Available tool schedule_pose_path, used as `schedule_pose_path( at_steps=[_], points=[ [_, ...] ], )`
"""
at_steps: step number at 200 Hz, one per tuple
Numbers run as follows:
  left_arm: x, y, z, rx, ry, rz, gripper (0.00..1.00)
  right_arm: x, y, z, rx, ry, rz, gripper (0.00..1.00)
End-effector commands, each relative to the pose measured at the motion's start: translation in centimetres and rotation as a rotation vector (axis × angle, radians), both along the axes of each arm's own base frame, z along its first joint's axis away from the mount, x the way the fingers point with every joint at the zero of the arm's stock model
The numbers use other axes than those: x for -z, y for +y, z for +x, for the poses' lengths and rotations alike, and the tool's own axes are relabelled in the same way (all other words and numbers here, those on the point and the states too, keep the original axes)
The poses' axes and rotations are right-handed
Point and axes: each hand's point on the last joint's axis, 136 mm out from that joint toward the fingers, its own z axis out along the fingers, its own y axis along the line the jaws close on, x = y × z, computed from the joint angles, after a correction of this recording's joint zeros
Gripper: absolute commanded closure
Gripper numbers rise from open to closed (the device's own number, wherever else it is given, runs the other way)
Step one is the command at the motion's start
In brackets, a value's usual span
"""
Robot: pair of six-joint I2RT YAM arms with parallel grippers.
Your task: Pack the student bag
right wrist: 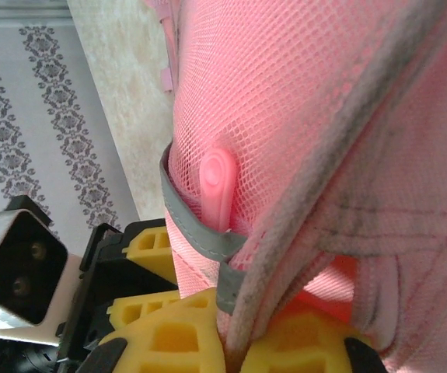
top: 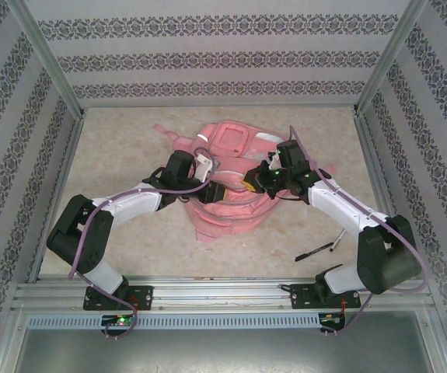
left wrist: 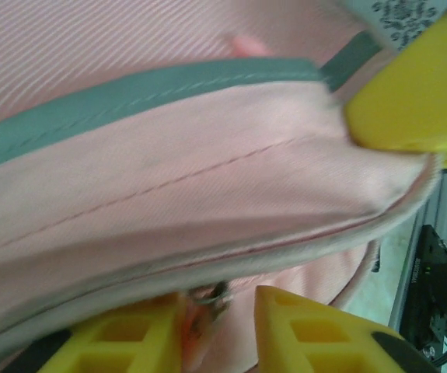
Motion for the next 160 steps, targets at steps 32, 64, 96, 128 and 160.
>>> schedule_pose_path(
  at_steps=[32,64,96,128,160],
  points=[
    [-0.2,0.7,1.1,-0.005,-0.12,0.054,1.0,-2.5,2.4,-2.6,-0.182,-0.031,0.082,1.0],
    [1.8,3.4,1.5,-0.077,-0.109,0.172,1.0,-2.2,1.5,-2.5,-0.165,-0.038,0.051,1.0],
    [2.7,7.5,2.6,-0.242,-0.106,0.258,1.0,-1.6,-0.7,-1.6,-0.126,-0.052,0.001,1.0],
    [4.6,11.6,2.8,-0.321,-0.087,0.365,1.0,1.8,-6.6,0.4,-0.023,-0.03,-0.158,1.0],
    [3.8,8.4,0.6,-0.124,-0.09,0.318,1.0,2.7,-7.1,2.1,-0.077,-0.073,-0.144,0.69]
  ],
)
